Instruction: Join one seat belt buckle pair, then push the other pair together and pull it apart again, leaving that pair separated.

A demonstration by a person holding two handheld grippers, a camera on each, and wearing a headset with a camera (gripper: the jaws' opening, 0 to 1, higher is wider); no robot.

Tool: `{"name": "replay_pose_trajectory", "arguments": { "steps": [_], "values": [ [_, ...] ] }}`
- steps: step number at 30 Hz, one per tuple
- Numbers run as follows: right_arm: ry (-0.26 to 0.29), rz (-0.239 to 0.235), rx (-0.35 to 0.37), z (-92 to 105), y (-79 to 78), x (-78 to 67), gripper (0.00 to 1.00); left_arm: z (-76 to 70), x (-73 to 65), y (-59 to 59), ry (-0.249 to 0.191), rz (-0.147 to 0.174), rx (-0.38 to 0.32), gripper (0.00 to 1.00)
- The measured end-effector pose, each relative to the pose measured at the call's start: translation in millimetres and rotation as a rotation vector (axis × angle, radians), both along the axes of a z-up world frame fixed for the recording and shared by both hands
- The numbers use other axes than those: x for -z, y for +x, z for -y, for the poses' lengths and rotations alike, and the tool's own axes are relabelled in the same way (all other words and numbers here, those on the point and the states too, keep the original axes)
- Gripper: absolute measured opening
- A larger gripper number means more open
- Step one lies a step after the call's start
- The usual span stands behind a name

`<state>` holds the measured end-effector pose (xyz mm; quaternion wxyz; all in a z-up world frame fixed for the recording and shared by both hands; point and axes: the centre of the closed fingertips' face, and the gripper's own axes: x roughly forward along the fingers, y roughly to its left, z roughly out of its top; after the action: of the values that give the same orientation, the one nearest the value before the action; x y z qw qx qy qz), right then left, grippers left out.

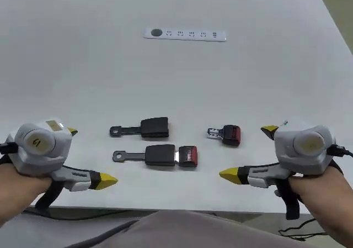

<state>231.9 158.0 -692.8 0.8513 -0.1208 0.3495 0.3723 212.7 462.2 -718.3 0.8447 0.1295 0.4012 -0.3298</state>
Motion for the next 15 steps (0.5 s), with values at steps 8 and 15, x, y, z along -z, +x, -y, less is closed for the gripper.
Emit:
{"name": "replay_pose_trajectory", "arguments": {
  "steps": [8, 15],
  "values": [
    [0.024, -0.019, 0.064, 10.2, -1.2, 9.3, 1.00, 2.0, -5.6, -3.3, -0.004, 0.009, -0.025, 1.00],
    [0.034, 0.004, 0.069, 7.1, -1.0, 5.4, 1.00, 4.6, -16.3, -1.5, -0.013, 0.038, -0.045, 1.00]
  ]
}}
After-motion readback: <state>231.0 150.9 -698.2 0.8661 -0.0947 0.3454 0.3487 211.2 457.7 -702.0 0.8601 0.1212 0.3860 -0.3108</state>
